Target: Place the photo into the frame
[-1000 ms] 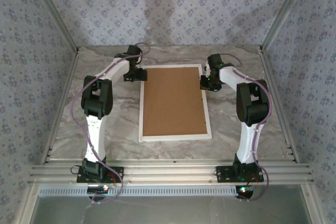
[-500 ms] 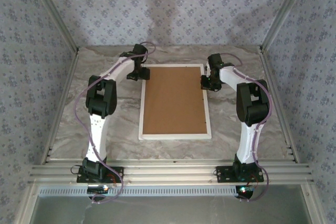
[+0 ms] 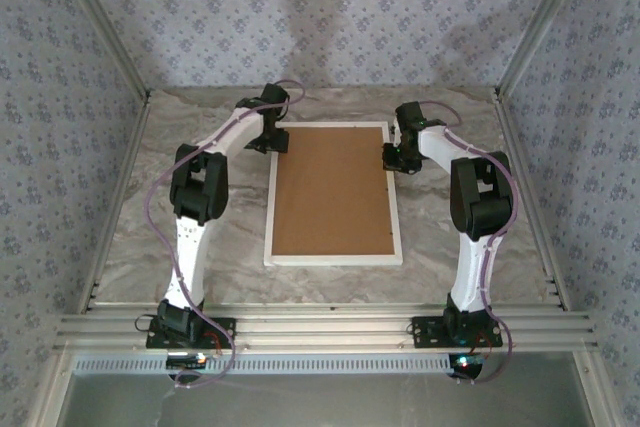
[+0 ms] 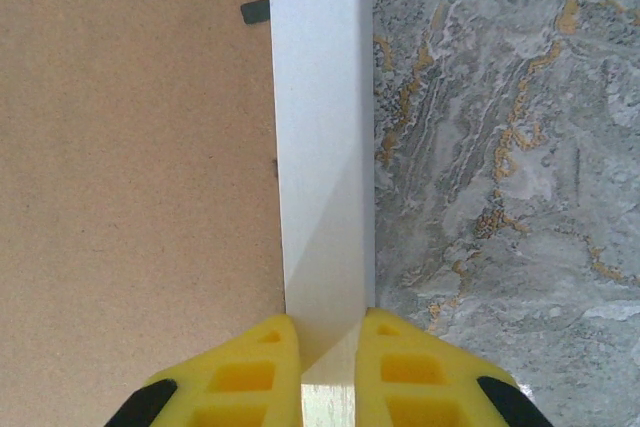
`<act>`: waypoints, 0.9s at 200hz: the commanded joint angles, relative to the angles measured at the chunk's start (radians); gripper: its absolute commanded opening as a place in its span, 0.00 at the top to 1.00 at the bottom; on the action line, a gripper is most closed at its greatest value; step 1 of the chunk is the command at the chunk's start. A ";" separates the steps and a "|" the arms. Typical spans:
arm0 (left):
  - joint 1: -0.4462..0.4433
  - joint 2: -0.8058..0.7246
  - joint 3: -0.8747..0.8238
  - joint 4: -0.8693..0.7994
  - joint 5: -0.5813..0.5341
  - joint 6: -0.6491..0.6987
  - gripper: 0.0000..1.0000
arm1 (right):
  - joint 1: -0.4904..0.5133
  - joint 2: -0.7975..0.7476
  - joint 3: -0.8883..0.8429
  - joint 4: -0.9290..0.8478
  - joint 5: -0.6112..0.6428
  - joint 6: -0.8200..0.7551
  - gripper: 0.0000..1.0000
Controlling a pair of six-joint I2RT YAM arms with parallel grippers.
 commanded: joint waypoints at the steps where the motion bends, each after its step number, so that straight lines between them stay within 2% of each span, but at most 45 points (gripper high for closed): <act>1: -0.087 0.138 -0.029 -0.093 0.146 0.030 0.27 | 0.036 0.039 0.018 -0.019 -0.041 0.007 0.86; 180: -0.161 0.204 0.071 -0.158 0.187 0.012 0.26 | 0.041 0.036 0.023 -0.013 -0.067 0.007 0.86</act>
